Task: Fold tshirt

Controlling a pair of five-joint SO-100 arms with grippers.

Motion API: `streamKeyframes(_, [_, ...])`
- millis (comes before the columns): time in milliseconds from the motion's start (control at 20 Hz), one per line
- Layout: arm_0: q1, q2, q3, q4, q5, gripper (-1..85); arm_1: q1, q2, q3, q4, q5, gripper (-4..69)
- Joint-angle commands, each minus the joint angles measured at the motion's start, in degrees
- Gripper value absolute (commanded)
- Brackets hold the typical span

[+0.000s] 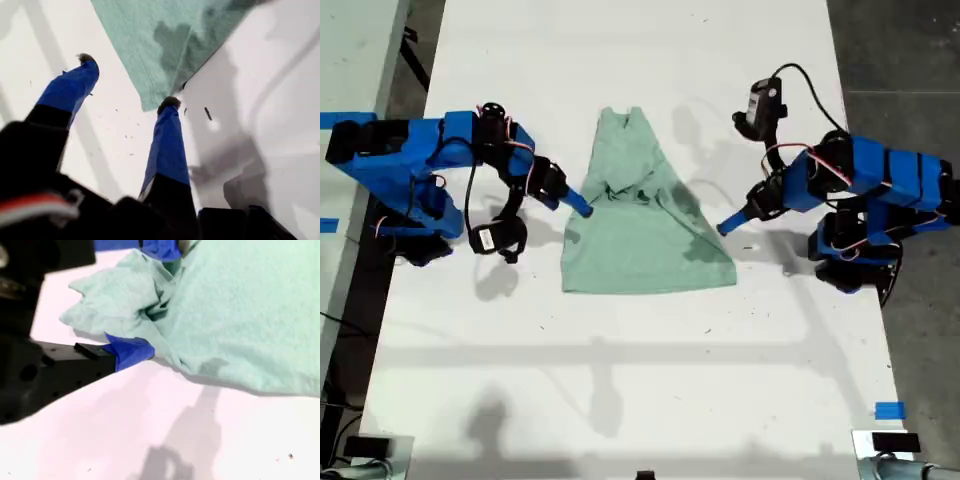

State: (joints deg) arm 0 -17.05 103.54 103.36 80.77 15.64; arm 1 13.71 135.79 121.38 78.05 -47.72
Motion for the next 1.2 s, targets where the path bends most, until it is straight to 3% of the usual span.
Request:
streamKeyframes(0, [4.0, 3.6, 2.3, -2.5, -4.7, 27.2, -0.8, 0.9, 1.8, -0.7, 0.4, 29.2])
streamKeyframes(250, [2.2, 3.6, 4.5, -3.6, -5.5, 27.0, -0.3, -2.2, 5.5, -4.1, -0.3, 29.6])
streamKeyframes(750, [1.8, 2.5, 4.5, -4.7, -4.9, 26.9, 2.0, -17.8, 12.4, -23.5, -1.4, 27.0])
streamKeyframes(950, [1.8, 1.9, 4.6, -4.6, -4.9, 27.0, 2.8, -28.7, 9.4, -27.2, -2.3, 25.4])
streamKeyframes(1100, [1.8, 1.8, 5.1, -4.5, -4.8, 27.1, 3.0, -34.5, 6.7, -28.0, -3.1, 19.8])
streamKeyframes(1150, [1.8, 1.8, 5.2, -4.5, -4.8, 27.1, 3.1, -34.7, 6.5, -28.3, -3.3, 10.7])
